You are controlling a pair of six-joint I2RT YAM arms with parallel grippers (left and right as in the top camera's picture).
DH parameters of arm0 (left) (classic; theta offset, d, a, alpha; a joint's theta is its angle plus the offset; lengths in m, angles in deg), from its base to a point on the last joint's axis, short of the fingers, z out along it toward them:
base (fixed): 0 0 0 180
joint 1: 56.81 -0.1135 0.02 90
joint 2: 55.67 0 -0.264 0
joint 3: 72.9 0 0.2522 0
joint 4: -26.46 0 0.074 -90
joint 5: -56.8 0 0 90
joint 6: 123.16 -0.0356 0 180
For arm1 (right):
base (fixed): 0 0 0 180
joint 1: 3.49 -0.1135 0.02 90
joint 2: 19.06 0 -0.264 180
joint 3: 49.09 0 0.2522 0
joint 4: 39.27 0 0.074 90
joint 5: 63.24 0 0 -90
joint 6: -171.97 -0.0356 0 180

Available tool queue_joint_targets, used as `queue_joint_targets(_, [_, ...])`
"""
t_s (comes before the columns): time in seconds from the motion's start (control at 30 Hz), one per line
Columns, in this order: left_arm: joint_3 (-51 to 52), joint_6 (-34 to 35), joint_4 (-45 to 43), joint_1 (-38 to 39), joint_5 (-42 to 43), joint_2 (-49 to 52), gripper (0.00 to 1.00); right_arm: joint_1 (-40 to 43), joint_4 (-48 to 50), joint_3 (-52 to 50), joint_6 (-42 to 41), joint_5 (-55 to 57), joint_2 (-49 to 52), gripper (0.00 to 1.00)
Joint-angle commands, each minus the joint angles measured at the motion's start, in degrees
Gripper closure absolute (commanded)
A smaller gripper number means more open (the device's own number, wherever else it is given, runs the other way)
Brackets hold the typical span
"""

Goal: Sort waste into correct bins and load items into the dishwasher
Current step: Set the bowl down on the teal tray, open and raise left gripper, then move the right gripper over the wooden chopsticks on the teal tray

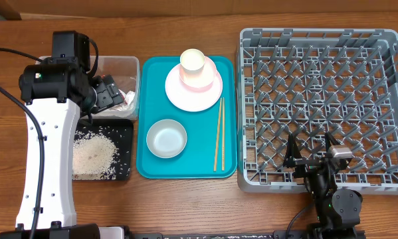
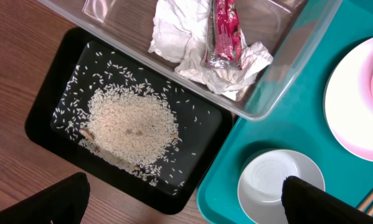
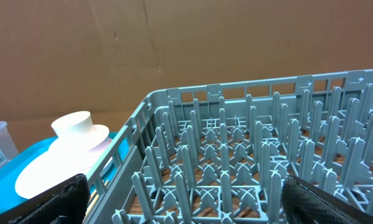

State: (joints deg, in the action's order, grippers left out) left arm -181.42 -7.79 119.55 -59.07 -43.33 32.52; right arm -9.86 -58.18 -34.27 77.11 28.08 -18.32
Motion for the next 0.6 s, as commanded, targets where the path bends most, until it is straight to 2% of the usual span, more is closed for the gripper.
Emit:
queue_joint_targets(0.0, [-0.55,0.17,-0.04,-0.02,-0.37,-0.02,0.0,0.07,0.48,-0.59,0.2,-0.15,-0.57,0.0])
queue_joint_targets(0.23, [-0.55,0.17,-0.04,-0.02,-0.37,-0.02,0.0,0.04,0.48,-0.59,-0.72,-1.29,-0.57,0.0])
queue_joint_targets(0.33, [-0.55,0.17,-0.07,-0.02,-0.37,-0.02,0.0,0.02,1.25,-0.59,-11.96,-11.58,-0.57,0.0])
queue_joint_targets(0.43, [-0.55,0.17,-0.07,0.04,-0.37,-0.02,0.0,0.02,3.72,-0.59,-19.37,-16.0,-0.57,0.0])
queue_joint_targets(0.57, [-0.55,0.17,-0.04,0.04,-0.37,-0.02,0.0,0.02,6.36,-0.59,-19.65,-16.02,-0.57,0.0])
